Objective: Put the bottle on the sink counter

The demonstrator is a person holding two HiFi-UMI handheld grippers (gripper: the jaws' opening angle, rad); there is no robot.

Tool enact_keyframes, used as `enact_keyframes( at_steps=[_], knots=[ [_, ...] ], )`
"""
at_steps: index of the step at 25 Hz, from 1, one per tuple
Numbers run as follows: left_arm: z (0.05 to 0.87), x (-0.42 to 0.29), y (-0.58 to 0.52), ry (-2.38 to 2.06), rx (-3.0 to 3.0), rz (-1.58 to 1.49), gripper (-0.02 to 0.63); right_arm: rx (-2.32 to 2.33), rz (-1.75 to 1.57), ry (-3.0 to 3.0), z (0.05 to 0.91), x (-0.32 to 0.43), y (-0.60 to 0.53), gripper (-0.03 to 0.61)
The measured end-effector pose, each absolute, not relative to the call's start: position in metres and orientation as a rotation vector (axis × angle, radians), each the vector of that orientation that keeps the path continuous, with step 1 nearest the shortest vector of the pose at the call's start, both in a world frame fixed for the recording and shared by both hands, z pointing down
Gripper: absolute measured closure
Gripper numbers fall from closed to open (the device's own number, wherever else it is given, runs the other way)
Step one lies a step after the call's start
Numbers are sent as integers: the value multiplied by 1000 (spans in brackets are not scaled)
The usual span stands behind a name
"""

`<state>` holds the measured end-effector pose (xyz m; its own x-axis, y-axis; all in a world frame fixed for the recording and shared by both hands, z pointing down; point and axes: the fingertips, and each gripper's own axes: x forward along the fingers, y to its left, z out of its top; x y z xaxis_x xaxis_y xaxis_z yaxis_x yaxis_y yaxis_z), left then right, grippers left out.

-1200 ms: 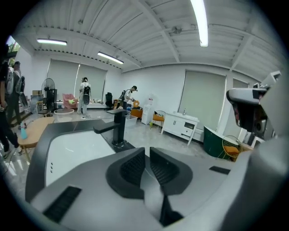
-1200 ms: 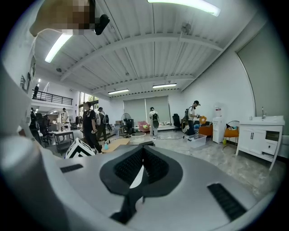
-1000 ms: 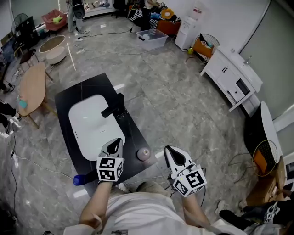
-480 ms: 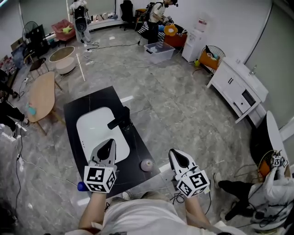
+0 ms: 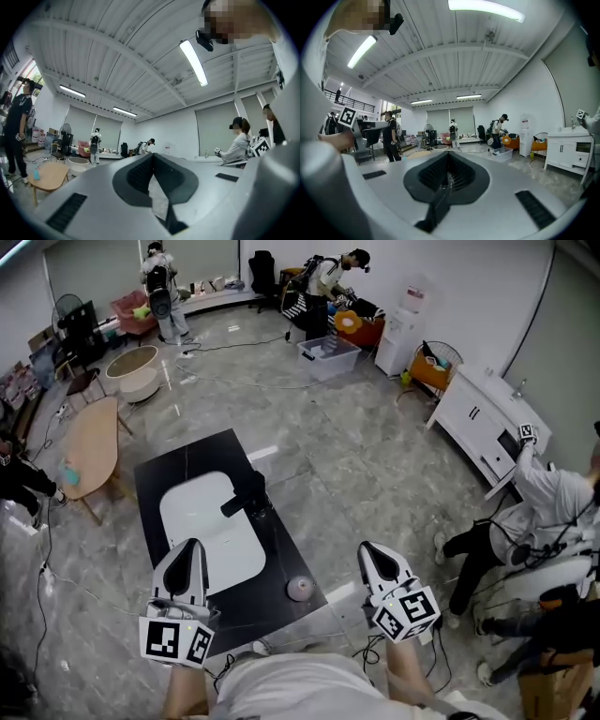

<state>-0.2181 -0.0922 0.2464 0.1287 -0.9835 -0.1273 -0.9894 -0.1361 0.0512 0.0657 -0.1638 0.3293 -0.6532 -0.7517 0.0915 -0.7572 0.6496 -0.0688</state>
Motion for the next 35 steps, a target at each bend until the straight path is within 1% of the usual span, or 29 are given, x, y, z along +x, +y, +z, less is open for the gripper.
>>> enact_keyframes(
  at_steps=[4,18,35],
  knots=[
    [237,-222,-79,2055,-2298,234,600,1271,124,-2804,319,71,-161,568],
    [246,-223,-56,2125,-2249,279,600,1289,86,-2809,312,90,-153,568],
    [256,-224,-42,2139,-2285,245,600,1241,131,-2836,318,72,-137,568]
  ],
)
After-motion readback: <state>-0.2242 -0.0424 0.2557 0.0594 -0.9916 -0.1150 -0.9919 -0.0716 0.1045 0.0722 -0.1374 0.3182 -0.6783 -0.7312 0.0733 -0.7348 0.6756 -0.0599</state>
